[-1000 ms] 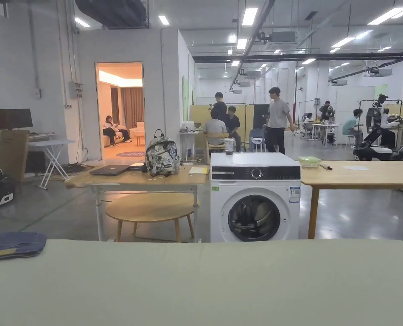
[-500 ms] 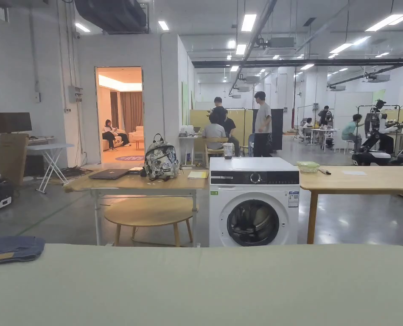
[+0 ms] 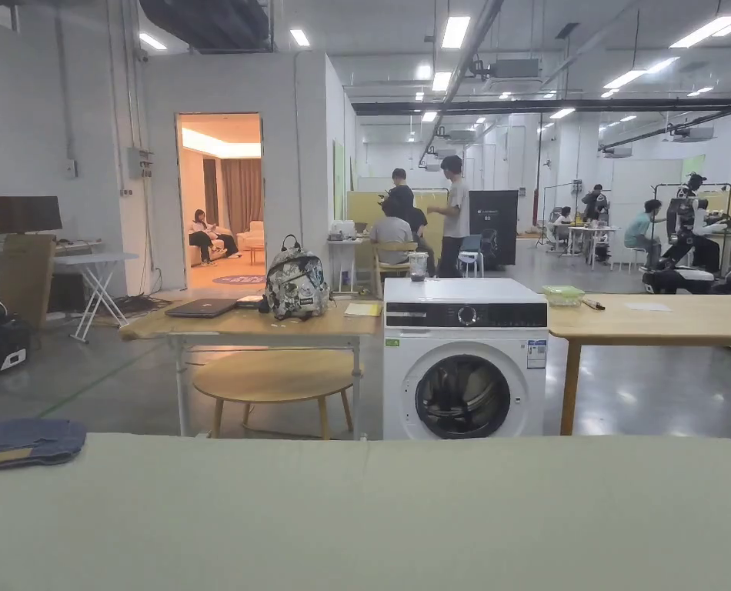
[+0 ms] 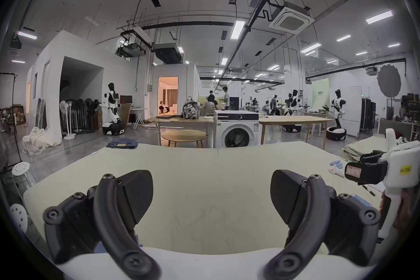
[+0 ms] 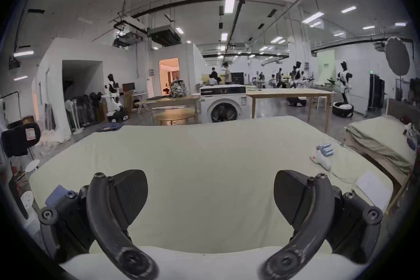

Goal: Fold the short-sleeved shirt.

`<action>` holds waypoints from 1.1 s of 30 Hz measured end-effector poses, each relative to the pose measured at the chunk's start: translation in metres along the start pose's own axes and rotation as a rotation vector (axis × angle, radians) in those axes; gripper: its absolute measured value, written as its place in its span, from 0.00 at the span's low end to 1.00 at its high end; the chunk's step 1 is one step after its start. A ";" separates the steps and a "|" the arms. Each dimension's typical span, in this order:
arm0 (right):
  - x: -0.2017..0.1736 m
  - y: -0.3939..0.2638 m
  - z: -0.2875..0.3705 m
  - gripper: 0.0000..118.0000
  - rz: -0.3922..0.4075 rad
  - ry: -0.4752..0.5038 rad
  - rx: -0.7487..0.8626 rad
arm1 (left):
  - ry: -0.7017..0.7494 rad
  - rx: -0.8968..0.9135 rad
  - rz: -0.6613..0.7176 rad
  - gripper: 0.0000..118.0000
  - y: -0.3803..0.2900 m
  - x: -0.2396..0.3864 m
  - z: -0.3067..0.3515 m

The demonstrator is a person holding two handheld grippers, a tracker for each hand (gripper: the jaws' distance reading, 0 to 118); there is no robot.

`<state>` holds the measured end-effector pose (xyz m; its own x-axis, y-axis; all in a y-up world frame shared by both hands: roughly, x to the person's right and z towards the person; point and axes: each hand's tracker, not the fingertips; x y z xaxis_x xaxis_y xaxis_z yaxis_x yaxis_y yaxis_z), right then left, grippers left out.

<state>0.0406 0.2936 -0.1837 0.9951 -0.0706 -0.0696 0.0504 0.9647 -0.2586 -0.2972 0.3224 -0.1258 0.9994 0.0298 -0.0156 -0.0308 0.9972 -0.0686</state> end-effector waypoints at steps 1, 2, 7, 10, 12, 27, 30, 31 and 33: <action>-0.002 -0.001 0.000 0.95 -0.001 -0.003 -0.005 | -0.004 -0.006 0.000 0.89 -0.001 0.000 -0.001; -0.002 -0.001 -0.001 0.95 -0.006 0.000 -0.010 | -0.008 -0.016 -0.001 0.89 -0.004 0.001 -0.002; 0.001 -0.001 -0.001 0.95 -0.050 0.033 -0.029 | -0.020 -0.041 -0.010 0.89 -0.008 0.004 -0.002; -0.001 -0.001 0.001 0.95 -0.022 -0.013 -0.027 | -0.016 -0.040 -0.020 0.89 -0.008 0.005 -0.002; -0.001 -0.002 0.002 0.95 -0.007 -0.021 -0.029 | -0.006 -0.027 -0.013 0.89 -0.006 0.005 -0.001; 0.010 0.000 -0.001 0.95 -0.064 -0.023 -0.057 | -0.010 -0.009 0.029 0.89 0.000 0.004 0.003; 0.011 0.000 -0.001 0.95 -0.071 -0.022 -0.060 | -0.007 -0.014 0.018 0.89 0.000 0.005 0.002; 0.011 0.000 -0.002 0.95 -0.073 -0.022 -0.062 | -0.008 -0.015 0.014 0.89 0.000 0.006 0.002; 0.011 -0.002 -0.003 0.95 -0.069 -0.014 -0.072 | -0.014 -0.018 0.010 0.89 0.000 0.006 0.002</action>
<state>0.0514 0.2904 -0.1865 0.9906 -0.1322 -0.0358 0.1131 0.9367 -0.3314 -0.2909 0.3229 -0.1243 0.9992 0.0407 -0.0021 -0.0408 0.9954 -0.0866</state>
